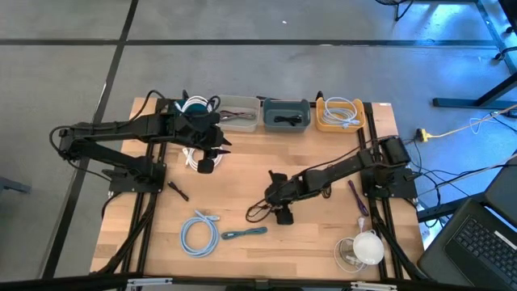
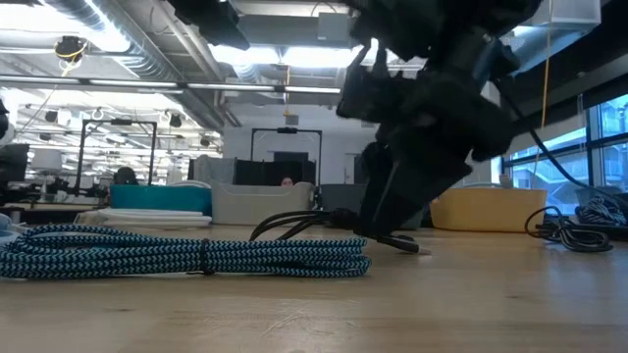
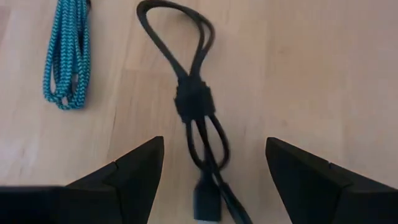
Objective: Pick & Place USB Port
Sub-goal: Put the black USB cable into the dark blue bin
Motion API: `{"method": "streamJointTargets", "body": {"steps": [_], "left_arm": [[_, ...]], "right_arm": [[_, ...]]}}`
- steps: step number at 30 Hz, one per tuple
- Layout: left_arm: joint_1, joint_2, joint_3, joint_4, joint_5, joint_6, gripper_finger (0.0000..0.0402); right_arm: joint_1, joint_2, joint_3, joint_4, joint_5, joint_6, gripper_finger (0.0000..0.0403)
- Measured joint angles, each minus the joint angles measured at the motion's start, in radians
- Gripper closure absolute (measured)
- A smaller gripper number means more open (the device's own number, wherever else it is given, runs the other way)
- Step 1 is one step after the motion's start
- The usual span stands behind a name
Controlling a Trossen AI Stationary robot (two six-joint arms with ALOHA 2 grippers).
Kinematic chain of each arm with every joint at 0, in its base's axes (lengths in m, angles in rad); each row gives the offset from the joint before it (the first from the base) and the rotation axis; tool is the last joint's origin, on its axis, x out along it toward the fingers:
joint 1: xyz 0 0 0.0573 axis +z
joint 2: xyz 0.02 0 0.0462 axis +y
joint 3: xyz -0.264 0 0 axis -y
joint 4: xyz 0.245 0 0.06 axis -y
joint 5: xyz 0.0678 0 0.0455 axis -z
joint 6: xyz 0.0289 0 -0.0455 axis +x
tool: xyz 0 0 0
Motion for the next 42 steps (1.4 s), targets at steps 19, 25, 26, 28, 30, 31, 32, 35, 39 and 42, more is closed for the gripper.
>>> {"method": "streamJointTargets", "body": {"steps": [19, 25, 26, 28, 30, 31, 32, 35, 39, 42], "left_arm": [[0.000, 0.000, 0.000, -0.015, 0.001, 0.000, 0.0303], [0.000, 0.000, 0.000, -0.032, 0.001, 0.000, 0.0302], [0.000, 0.000, 0.000, -0.030, 0.001, 0.000, 0.0303], [0.000, 0.000, 0.000, -0.030, 0.001, 0.001, 0.0305], [0.002, 0.000, 0.000, -0.029, 0.000, 0.002, 0.0306], [0.002, 0.000, 0.000, -0.028, -0.003, 0.004, 0.0306], [0.002, 0.000, 0.000, -0.027, -0.006, 0.009, 0.0306], [0.002, 0.000, 0.000, -0.020, -0.021, 0.018, 0.0307], [0.002, 0.000, 0.000, -0.019, -0.023, 0.019, 0.0308], [0.002, 0.000, 0.000, -0.018, -0.025, 0.020, 0.0308]], "right_arm": [[-0.098, -0.172, 0.306, -0.821, 0.557, -0.043, 0.0398], [-0.284, -0.357, 0.314, -0.829, 0.538, -0.172, 0.0400], [-0.319, -0.386, 0.314, -0.821, 0.535, -0.198, 0.0400], [-0.391, -0.430, 0.314, -0.790, 0.524, -0.253, 0.0401], [-0.463, -0.459, 0.314, -0.753, 0.469, -0.313, 0.0401], [-0.497, -0.467, 0.314, -0.723, 0.435, -0.343, 0.0401], [-0.535, -0.471, 0.314, -0.700, 0.394, -0.370, 0.0401], [-0.626, -0.467, 0.314, -0.632, 0.305, -0.438, 0.0401], [-0.721, -0.443, 0.314, -0.580, 0.224, -0.479, 0.0401], [-0.776, -0.420, 0.314, -0.554, 0.150, -0.489, 0.0401]]}}
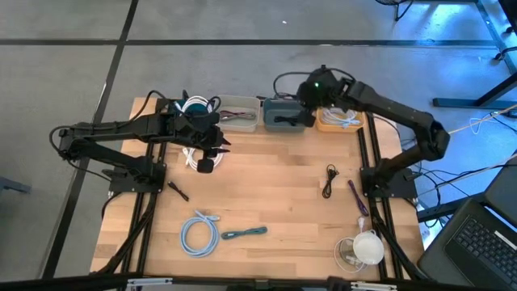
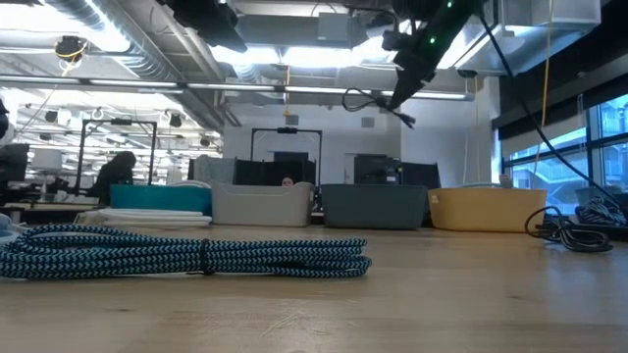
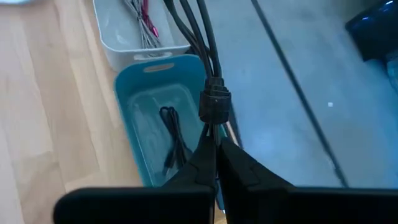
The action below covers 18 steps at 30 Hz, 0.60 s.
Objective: Pick & Place USB Port
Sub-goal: Put the black USB cable into the dark blue bin
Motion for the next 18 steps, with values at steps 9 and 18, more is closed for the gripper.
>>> {"method": "streamJointTargets", "body": {"steps": [9, 18], "left_arm": [[0.000, 0.000, 0.000, 0.000, -0.025, 0.000, 0.0307], [0.000, 0.000, 0.000, 0.000, -0.025, 0.000, 0.0313]], "right_arm": [[-0.092, 0.133, 0.000, 0.041, -0.091, -0.019, 0.0401], [-0.105, 0.299, 0.000, 0.059, -0.110, -0.022, 0.0401]]}}
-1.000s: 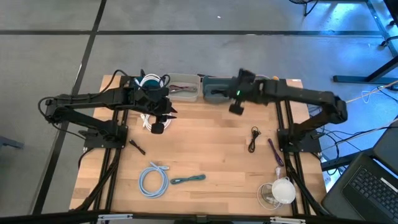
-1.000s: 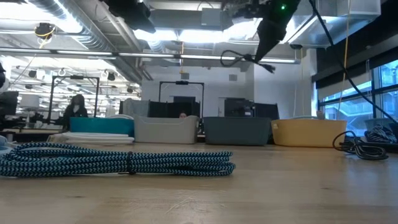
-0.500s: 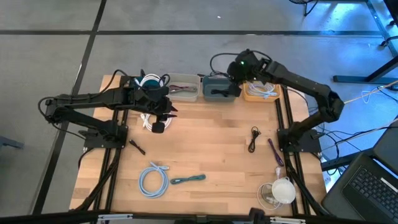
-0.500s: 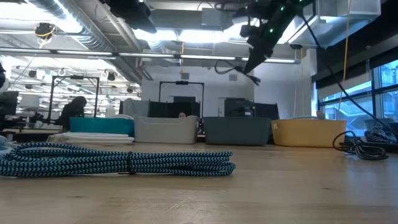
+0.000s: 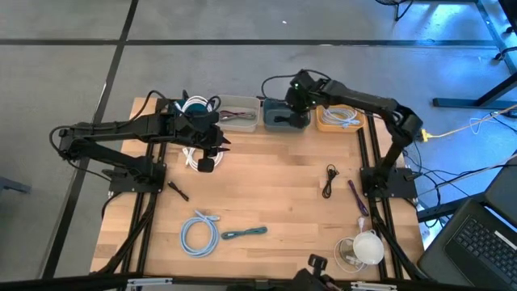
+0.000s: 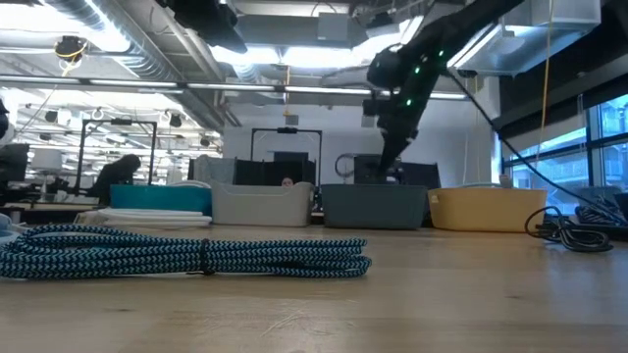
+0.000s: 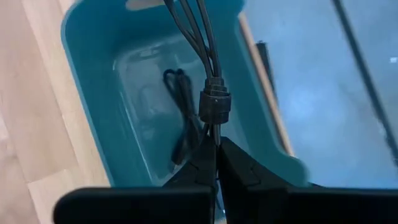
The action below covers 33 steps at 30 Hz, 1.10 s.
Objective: Pick & Place USB Port
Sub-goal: Put the black USB cable into the dark blue bin
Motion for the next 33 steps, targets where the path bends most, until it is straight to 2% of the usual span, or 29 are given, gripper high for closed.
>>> {"method": "streamJointTargets", "body": {"steps": [11, 20, 22, 33], "left_arm": [[0.000, 0.000, 0.000, -0.004, 0.000, -0.001, 0.0313], [0.000, 0.000, 0.000, -0.004, 0.000, -0.002, 0.0314], [0.000, 0.000, 0.000, -0.004, 0.000, -0.002, 0.0314], [0.000, 0.000, 0.000, -0.004, 0.000, -0.002, 0.0314]], "right_arm": [[0.000, 0.170, 0.000, 0.033, -0.016, 0.004, 0.0401], [-0.006, 0.207, 0.000, 0.046, -0.016, 0.011, 0.0400], [-0.006, 0.207, 0.000, 0.050, -0.016, 0.025, 0.0388], [-0.006, 0.200, 0.000, 0.045, -0.014, 0.079, 0.0263]]}}
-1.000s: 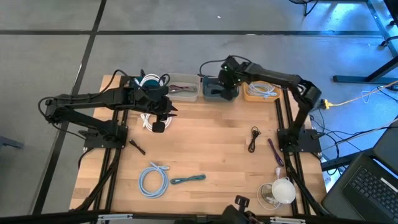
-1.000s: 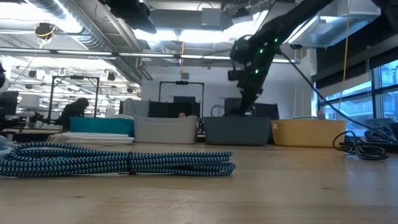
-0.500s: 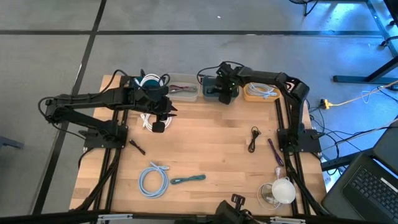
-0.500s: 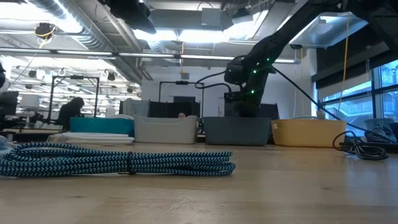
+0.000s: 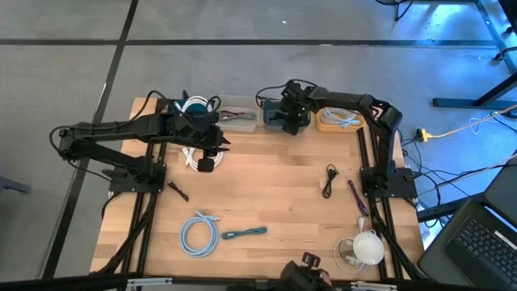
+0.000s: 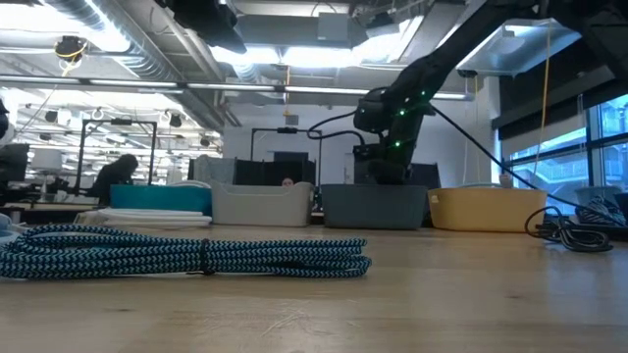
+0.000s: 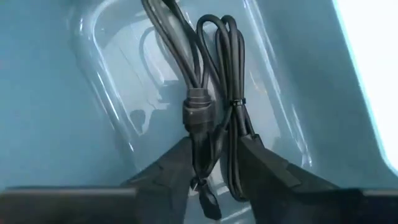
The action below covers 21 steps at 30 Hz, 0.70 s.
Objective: Pick & Place USB Port
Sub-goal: Put the black USB cable into the dark blue bin, then put the light blue HDMI cable into the yellow bin
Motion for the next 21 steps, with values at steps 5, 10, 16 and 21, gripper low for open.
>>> {"method": "streamJointTargets", "body": {"steps": [5, 10, 16, 21], "left_arm": [[0.000, 0.000, 0.000, 0.000, 0.000, 0.000, 0.0318], [0.000, 0.000, 0.000, 0.000, 0.000, -0.010, 0.0318], [0.000, 0.000, 0.000, -0.012, 0.001, -0.021, 0.0316], [0.000, 0.000, 0.000, -0.077, 0.001, -0.088, 0.0318]], "right_arm": [[0.000, -0.047, 0.000, 0.006, 0.006, 0.000, 0.0239], [0.005, -0.132, 0.000, 0.011, 0.008, 0.004, 0.0237], [0.056, -0.292, 0.000, 0.009, 0.008, -0.001, 0.0246], [0.145, -0.454, 0.000, -0.012, -0.007, 0.004, 0.0249]]}}
